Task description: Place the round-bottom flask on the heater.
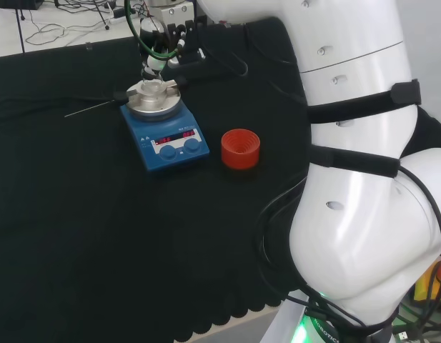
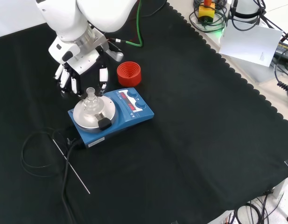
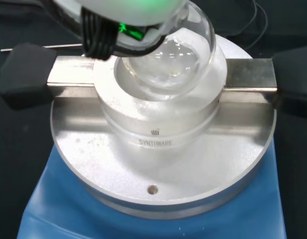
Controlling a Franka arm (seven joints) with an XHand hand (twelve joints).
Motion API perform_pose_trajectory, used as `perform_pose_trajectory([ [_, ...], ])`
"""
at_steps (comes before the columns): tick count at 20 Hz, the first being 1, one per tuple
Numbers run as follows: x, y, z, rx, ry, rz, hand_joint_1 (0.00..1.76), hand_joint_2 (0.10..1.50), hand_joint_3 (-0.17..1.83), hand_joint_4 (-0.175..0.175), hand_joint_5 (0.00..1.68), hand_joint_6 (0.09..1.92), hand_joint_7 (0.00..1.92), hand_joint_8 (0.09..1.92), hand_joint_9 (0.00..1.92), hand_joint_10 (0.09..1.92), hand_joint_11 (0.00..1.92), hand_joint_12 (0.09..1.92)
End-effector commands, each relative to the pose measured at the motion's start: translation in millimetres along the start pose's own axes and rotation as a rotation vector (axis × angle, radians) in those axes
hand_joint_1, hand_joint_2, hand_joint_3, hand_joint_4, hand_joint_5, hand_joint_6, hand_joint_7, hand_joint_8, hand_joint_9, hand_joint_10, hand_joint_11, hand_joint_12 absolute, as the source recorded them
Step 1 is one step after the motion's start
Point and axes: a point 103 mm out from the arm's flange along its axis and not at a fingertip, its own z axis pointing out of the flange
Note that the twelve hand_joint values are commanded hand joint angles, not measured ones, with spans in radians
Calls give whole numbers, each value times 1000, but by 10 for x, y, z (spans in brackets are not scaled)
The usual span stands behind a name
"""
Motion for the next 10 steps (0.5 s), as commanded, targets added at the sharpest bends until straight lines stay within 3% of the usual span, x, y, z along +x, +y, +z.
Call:
perform_pose_trajectory([
  [1, -6, 7, 25, -3, 16, -3, 1092, 756, 557, 173, 1154, 836, 484, 726, 687, 607, 435, 1327],
  [3, -8, 1, 24, -2, 20, -4, 1079, 827, 429, 174, 1129, 834, 423, 745, 650, 624, 396, 1344],
  [5, -1, -11, 13, -10, 15, -3, 1053, 739, 475, 32, 986, 836, 349, 757, 589, 656, 337, 1362],
  [6, 1, -18, 5, -15, 11, -2, 1046, 685, 538, -11, 934, 840, 319, 762, 563, 672, 312, 1370],
  [8, 11, -27, -1, -13, 5, 2, 1042, 614, 627, -43, 857, 846, 275, 766, 527, 692, 281, 1378],
  [10, 21, -37, -2, -9, 1, 3, 1041, 585, 656, -50, 811, 843, 247, 762, 509, 697, 260, 1379],
])
